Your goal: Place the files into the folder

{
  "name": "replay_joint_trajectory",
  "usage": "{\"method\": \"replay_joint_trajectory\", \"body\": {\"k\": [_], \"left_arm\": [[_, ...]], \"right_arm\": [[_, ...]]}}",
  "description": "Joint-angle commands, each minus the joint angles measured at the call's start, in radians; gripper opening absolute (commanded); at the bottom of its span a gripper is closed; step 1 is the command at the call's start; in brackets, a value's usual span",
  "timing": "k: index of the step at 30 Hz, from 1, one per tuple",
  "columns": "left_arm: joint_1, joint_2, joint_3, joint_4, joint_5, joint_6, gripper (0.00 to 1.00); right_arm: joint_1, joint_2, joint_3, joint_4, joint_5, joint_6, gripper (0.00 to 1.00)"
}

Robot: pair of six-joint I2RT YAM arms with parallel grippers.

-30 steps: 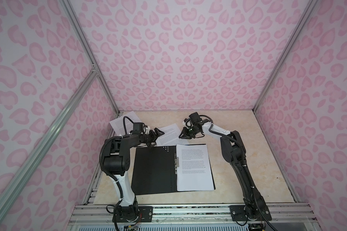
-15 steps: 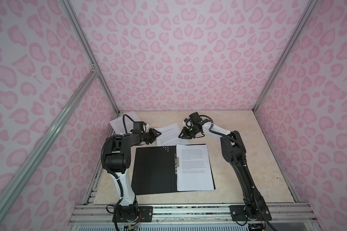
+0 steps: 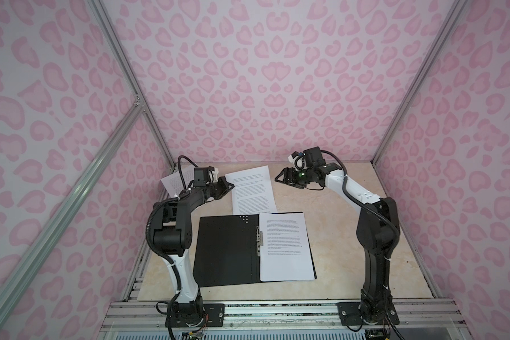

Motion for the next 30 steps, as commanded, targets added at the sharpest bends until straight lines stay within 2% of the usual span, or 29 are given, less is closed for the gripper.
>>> {"method": "replay_joint_trajectory", "body": {"k": [1, 3, 11, 14, 16, 19, 23, 30], "left_arm": [[0.000, -0.059, 0.054, 0.039, -0.028, 0.067, 0.04], [-0.001, -0.099, 0.075, 0.049, -0.045, 0.089, 0.04], [-0.044, -0.306, 0.132, 0.000, -0.125, 0.178, 0.04], [-0.095, -0.412, 0.126, -0.042, -0.174, 0.221, 0.04], [-0.139, -0.477, 0.124, -0.086, -0.199, 0.243, 0.04], [-0.218, -0.559, 0.112, -0.149, -0.226, 0.250, 0.04], [-0.381, -0.629, 0.116, -0.262, -0.277, 0.256, 0.04], [-0.691, -0.632, 0.102, -0.317, -0.282, 0.180, 0.04]], "right_arm": [[-0.026, -0.113, -0.105, 0.051, 0.021, -0.023, 0.86], [-0.044, -0.204, -0.169, 0.038, 0.045, -0.041, 0.98], [-0.091, -0.472, -0.374, 0.006, 0.216, -0.098, 0.98], [-0.107, -0.553, -0.447, 0.030, 0.242, -0.093, 0.98], [-0.127, -0.596, -0.485, 0.041, 0.220, -0.093, 0.98], [-0.160, -0.637, -0.539, 0.034, 0.203, -0.077, 0.98], [-0.201, -0.697, -0.648, 0.053, 0.177, -0.051, 0.98], [-0.264, -0.792, -0.855, 0.141, 0.103, 0.043, 0.98]]}}
